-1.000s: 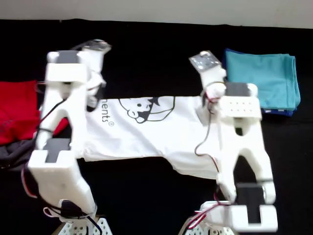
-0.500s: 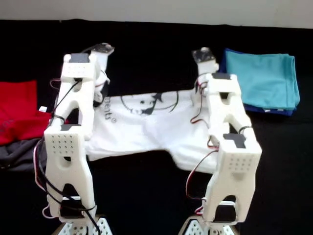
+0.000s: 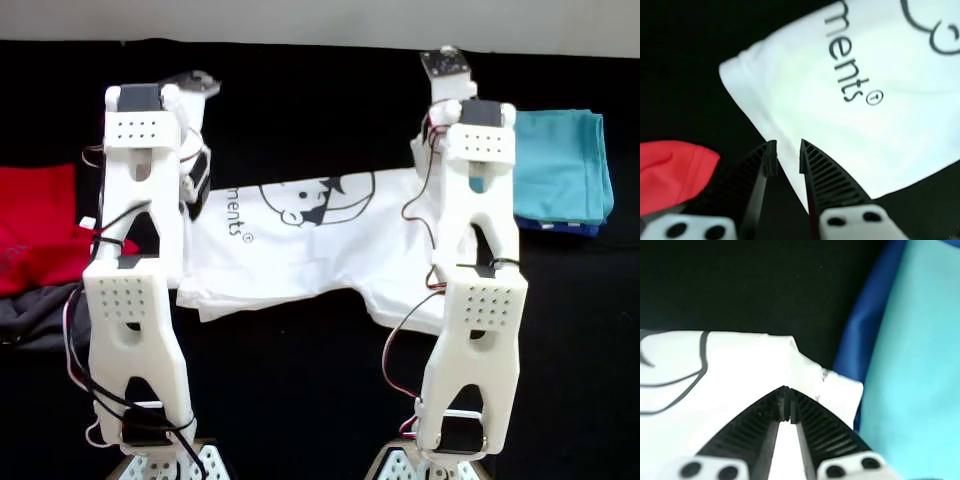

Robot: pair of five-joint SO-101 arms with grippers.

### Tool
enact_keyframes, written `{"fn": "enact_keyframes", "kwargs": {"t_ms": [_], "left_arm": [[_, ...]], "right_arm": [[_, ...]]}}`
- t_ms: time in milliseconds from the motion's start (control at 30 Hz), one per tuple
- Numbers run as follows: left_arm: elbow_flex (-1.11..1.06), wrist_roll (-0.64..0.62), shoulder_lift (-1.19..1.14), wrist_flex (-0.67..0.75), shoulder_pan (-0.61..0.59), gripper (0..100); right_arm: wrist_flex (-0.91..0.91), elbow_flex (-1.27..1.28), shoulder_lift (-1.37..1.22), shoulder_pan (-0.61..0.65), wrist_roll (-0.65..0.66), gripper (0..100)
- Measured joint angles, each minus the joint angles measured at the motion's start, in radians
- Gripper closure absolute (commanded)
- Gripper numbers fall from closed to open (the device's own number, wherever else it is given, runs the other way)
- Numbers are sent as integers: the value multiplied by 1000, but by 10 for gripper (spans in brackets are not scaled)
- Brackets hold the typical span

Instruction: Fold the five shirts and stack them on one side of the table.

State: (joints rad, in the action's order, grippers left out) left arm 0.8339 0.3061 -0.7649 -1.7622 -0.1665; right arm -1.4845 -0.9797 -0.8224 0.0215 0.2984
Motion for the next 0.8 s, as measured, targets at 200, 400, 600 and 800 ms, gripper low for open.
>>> {"fn": "enact_keyframes", "kwargs": {"t_ms": [200,400,600,800], "left_arm": [[-497,6,351,81,2,905],[-1132,40,697,420,51,905],[-1542,40,888,644,146,905],[-1614,40,1010,647,193,905]], "right_arm": [[-192,-253,0,-2,0,993],[-265,-405,0,-2,0,993],[-270,-404,6,-2,-8,993],[-270,-212,178,9,-58,993]]}}
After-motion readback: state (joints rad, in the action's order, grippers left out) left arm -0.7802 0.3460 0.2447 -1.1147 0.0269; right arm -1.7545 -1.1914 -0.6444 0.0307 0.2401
